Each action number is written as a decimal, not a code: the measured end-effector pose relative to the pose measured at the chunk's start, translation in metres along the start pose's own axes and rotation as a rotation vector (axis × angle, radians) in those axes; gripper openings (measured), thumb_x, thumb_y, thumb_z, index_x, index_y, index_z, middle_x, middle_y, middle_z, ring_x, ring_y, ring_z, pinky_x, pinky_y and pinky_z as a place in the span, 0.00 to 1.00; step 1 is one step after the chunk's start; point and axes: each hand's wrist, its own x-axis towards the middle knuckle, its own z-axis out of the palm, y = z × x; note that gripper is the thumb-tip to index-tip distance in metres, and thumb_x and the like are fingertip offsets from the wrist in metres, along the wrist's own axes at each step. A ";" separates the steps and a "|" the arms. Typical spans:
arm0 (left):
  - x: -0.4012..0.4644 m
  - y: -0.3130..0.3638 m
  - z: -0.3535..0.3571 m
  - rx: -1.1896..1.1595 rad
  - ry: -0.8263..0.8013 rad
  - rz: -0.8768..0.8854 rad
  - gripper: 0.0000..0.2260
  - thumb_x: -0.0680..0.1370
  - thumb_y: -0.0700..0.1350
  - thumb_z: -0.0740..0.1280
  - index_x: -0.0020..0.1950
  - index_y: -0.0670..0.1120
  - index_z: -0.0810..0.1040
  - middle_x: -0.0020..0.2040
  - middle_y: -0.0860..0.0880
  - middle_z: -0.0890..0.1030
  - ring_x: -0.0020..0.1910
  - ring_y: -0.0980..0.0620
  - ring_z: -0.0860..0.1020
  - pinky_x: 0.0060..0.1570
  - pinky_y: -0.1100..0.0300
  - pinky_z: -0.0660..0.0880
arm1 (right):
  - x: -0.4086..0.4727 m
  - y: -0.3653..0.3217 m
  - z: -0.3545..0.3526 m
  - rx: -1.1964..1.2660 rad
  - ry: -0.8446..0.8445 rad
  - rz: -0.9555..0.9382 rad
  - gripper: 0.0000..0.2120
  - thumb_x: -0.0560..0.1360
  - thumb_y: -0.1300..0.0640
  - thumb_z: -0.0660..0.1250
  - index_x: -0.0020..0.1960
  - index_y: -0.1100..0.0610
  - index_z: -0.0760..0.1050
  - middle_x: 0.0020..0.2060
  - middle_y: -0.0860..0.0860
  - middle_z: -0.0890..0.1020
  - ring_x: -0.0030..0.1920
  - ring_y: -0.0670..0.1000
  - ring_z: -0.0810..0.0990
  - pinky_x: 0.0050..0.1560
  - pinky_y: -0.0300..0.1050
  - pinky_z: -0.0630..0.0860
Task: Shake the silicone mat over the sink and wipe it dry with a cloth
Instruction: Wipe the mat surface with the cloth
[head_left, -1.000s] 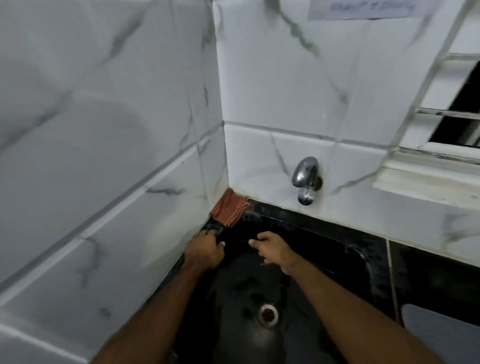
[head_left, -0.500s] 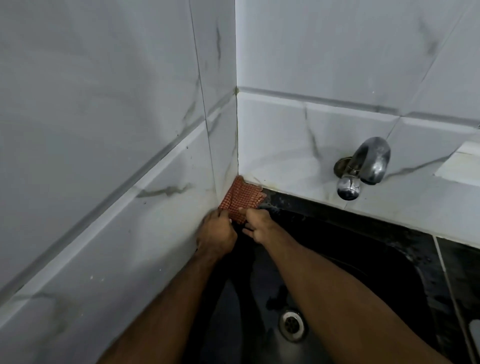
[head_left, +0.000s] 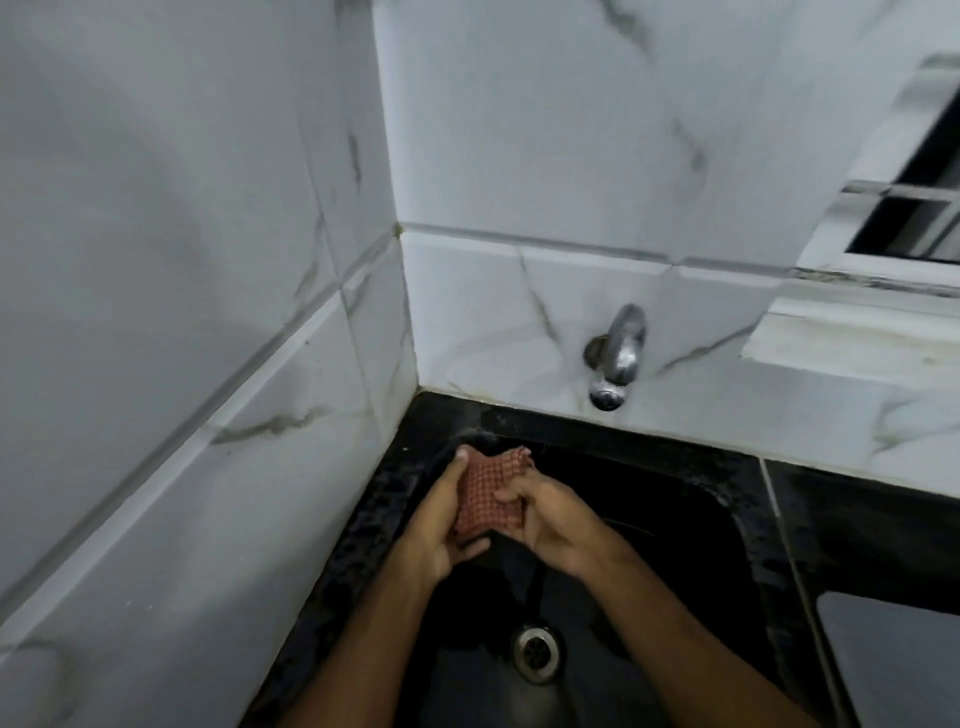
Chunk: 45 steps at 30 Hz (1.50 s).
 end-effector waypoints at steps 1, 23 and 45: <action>-0.002 -0.008 0.012 -0.037 -0.067 -0.016 0.22 0.78 0.63 0.64 0.59 0.47 0.83 0.53 0.44 0.86 0.54 0.45 0.82 0.52 0.52 0.78 | -0.020 0.000 -0.013 -0.029 -0.002 -0.012 0.22 0.73 0.72 0.58 0.60 0.57 0.80 0.55 0.55 0.85 0.51 0.53 0.84 0.52 0.49 0.83; -0.081 -0.234 0.329 1.737 -0.233 0.645 0.31 0.76 0.56 0.65 0.76 0.46 0.64 0.76 0.45 0.65 0.74 0.43 0.64 0.70 0.43 0.66 | -0.339 -0.053 -0.356 -0.960 0.824 -0.421 0.04 0.79 0.54 0.68 0.48 0.46 0.75 0.49 0.41 0.81 0.48 0.40 0.82 0.51 0.40 0.76; -0.062 -0.235 0.365 2.186 -0.175 0.444 0.53 0.66 0.62 0.77 0.81 0.43 0.54 0.80 0.43 0.54 0.74 0.40 0.58 0.71 0.44 0.60 | -0.243 -0.045 -0.370 -1.695 0.323 -0.253 0.26 0.71 0.57 0.69 0.67 0.49 0.69 0.64 0.52 0.77 0.64 0.57 0.72 0.64 0.53 0.68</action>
